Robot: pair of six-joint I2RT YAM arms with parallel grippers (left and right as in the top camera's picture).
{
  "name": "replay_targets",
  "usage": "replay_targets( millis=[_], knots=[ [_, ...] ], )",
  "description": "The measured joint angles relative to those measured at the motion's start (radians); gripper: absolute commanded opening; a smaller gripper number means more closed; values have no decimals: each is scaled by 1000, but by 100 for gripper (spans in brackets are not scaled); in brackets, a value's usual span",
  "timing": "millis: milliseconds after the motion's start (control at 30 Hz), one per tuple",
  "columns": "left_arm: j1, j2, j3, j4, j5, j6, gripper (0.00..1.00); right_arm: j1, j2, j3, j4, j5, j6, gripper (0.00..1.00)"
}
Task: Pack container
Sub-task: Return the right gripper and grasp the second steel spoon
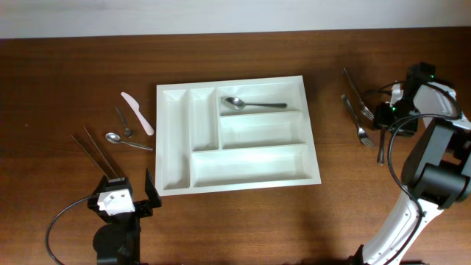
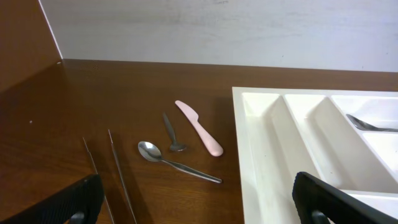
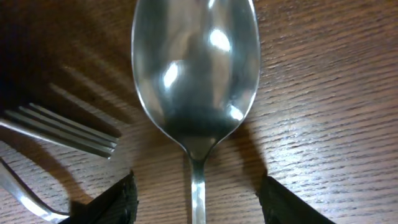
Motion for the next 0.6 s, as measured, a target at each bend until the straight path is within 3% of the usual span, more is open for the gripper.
replay_targets(
  millis=[100,200,367,467,600],
  knots=[
    [0,0,0,0,0,0,99,0,-15,-28,20,-2,-1,47],
    [0,0,0,0,0,0,99,0,-23,-42,26,-1,-2,31],
    [0,0,0,0,0,0,99,-1,-25,-45,26,3,-3,18],
    [0,0,0,0,0,0,99,-2,-26,-48,30,11,-5,4],
    [0,0,0,0,0,0,99,-3,-27,-49,33,17,-5,4]
  ],
)
